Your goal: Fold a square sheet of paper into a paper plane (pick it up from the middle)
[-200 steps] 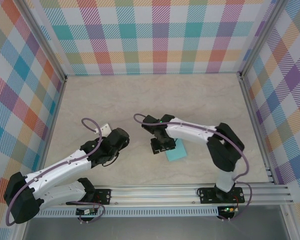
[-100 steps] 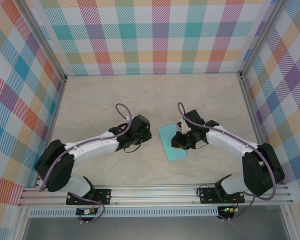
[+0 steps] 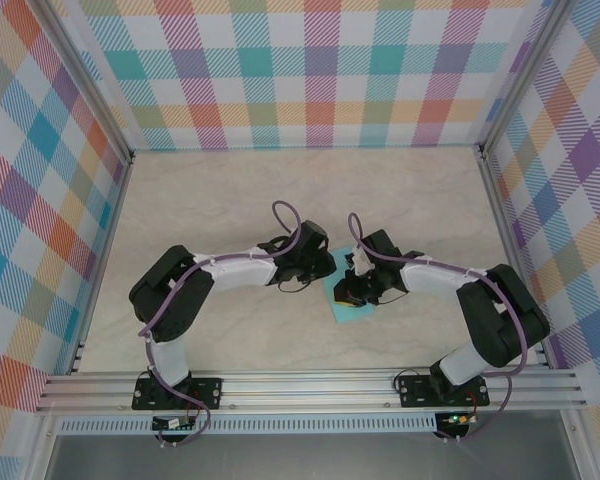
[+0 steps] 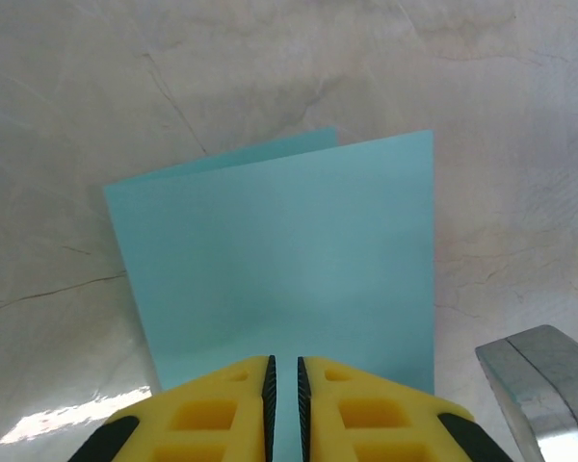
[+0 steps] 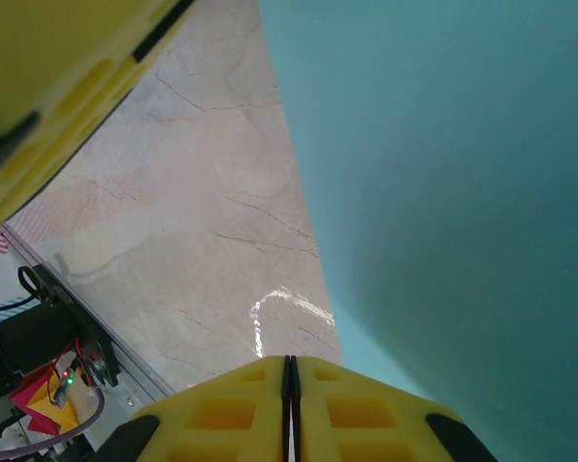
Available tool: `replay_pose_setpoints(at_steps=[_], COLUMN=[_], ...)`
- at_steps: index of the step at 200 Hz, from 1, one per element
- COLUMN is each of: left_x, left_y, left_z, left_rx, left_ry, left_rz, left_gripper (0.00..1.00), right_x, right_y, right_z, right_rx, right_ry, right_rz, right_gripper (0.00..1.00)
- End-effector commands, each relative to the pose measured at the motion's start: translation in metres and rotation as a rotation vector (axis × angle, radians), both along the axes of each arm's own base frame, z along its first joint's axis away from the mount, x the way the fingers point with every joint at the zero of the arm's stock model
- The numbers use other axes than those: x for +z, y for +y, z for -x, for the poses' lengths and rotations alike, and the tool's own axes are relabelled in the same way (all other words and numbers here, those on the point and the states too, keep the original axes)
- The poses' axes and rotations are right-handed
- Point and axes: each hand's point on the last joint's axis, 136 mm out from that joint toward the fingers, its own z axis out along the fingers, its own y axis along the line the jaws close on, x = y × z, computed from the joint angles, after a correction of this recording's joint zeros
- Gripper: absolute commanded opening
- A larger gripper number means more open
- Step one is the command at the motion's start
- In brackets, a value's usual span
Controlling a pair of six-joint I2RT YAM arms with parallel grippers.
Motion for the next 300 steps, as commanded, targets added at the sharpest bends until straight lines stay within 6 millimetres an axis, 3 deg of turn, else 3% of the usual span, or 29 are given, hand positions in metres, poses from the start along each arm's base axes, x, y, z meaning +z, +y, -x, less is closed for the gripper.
replay_pose_setpoints(at_steps=[1, 49, 101, 123, 176, 227, 273, 300], left_x=[0.008, -0.030, -0.055, -0.063, -0.073, -0.076, -0.080, -0.083], left_y=[-0.012, 0.006, 0.026, 0.023, 0.030, 0.036, 0.039, 0.044], left_z=[-0.016, -0.023, -0.024, -0.021, -0.011, -0.006, -0.004, -0.004], left_rx=[-0.008, 0.028, 0.057, 0.044, 0.022, 0.006, 0.005, 0.014], left_ry=[-0.012, 0.042, 0.076, 0.092, 0.106, 0.107, 0.112, 0.119], left_rz=[0.061, -0.019, -0.051, -0.038, -0.056, -0.081, -0.095, -0.107], left_gripper=[0.15, 0.12, 0.11, 0.09, 0.08, 0.06, 0.05, 0.05], right_x=[-0.005, -0.019, -0.031, -0.029, 0.005, -0.011, -0.043, -0.046], right_y=[0.005, 0.004, 0.000, -0.001, 0.013, 0.024, 0.014, 0.004], right_z=[0.000, 0.006, 0.021, 0.024, 0.002, -0.015, 0.014, 0.035], right_rx=[0.002, -0.012, -0.022, -0.019, -0.010, -0.012, 0.016, 0.018], right_ry=[0.015, 0.054, 0.105, 0.113, 0.029, 0.069, 0.147, 0.162], right_rz=[-0.041, -0.044, -0.052, -0.059, -0.105, -0.079, 0.036, 0.059], right_gripper=[0.10, 0.09, 0.08, 0.09, 0.10, 0.10, 0.09, 0.09])
